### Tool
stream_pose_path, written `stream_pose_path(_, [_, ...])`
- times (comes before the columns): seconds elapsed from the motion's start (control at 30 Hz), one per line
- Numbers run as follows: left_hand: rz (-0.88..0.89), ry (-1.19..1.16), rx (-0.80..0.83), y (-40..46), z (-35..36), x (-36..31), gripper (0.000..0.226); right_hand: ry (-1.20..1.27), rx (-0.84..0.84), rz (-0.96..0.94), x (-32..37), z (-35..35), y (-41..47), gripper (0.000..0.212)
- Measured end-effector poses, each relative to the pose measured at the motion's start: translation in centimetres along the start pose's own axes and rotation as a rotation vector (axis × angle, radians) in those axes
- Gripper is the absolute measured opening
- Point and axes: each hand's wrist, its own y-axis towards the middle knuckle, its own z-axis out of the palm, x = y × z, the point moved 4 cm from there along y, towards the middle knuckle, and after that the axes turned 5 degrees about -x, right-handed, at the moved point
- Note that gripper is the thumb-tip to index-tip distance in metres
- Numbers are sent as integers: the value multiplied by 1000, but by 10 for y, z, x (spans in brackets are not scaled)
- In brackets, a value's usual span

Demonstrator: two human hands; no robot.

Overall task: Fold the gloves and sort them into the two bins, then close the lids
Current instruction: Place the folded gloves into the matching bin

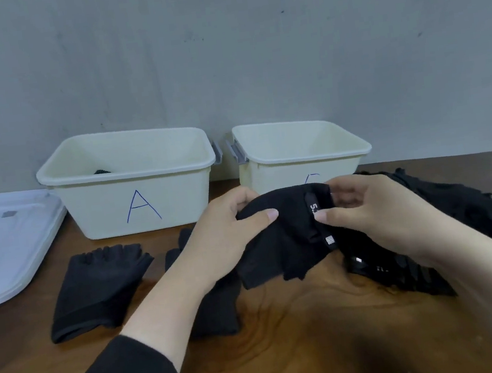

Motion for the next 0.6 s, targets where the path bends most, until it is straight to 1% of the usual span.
stream_pose_path(0.1, [32, 49, -34, 14, -8, -2, 6, -30, -67, -11, 13, -22, 18, 12])
stream_pose_path(0.17, [63, 103, -74, 26, -15, -3, 6, -54, -74, -24, 27, -44, 33, 7])
stream_pose_path(0.23, [107, 159, -127, 37, -22, -4, 7, -85, -97, -37, 42, -71, 54, 7])
stream_pose_path(0.3, [153, 233, -174, 48, -28, -7, 12, -148, -153, -58, 55, -99, 80, 10])
stream_pose_path(0.43, [350, 517, -218, 74, -31, -13, 27, -224, -249, -43, 73, -139, 140, 14])
stream_pose_path(0.5, [420, 634, -242, 87, -32, -12, 31, -284, -233, -18, 75, -144, 169, 13])
stream_pose_path(0.6, [437, 767, -209, 107, -29, -5, 37, -379, -185, 23, 71, -131, 206, 12])
